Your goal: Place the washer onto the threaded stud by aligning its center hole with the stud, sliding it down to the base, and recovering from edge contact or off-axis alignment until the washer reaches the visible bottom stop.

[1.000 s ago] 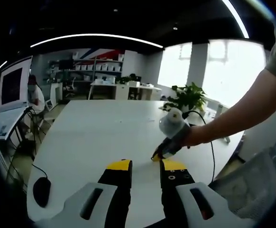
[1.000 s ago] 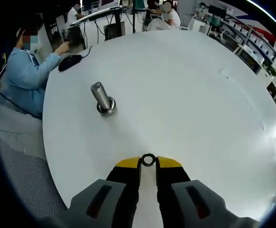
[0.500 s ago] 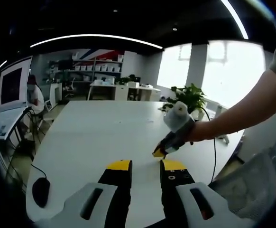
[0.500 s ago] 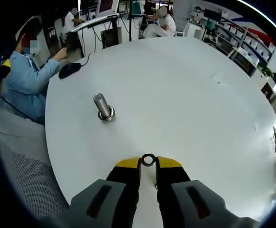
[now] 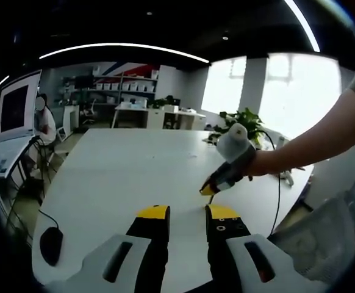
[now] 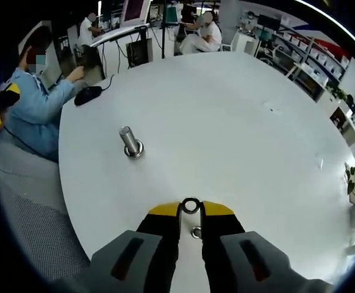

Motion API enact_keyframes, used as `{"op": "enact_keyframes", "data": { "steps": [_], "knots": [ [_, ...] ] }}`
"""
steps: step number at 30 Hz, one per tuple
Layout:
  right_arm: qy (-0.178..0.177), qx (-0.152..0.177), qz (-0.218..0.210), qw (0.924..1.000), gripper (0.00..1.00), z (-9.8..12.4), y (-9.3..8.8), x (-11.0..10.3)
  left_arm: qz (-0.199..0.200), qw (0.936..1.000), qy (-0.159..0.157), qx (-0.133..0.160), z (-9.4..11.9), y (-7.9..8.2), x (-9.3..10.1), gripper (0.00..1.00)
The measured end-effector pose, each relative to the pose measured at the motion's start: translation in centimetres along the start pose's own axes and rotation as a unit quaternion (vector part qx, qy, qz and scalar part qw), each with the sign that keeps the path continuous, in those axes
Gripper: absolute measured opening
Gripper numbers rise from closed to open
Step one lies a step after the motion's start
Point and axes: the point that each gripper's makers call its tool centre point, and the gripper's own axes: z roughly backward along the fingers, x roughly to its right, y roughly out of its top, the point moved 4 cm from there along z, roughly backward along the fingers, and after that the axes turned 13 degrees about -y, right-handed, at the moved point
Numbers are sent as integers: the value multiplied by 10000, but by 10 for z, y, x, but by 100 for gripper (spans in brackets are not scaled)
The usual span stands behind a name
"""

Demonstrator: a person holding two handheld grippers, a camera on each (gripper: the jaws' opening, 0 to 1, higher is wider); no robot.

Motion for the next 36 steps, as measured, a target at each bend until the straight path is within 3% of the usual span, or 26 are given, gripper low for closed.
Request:
{"op": "enact_keyframes", "data": {
  "steps": [21, 36],
  "knots": [
    [-398, 144, 14, 9991, 14, 25, -7, 29, 46, 9998, -35, 177, 4, 5, 1, 21],
    [-227, -110, 75, 9997, 14, 15, -24, 22, -72, 9999, -28, 82, 2, 3, 3, 21]
  ]
}}
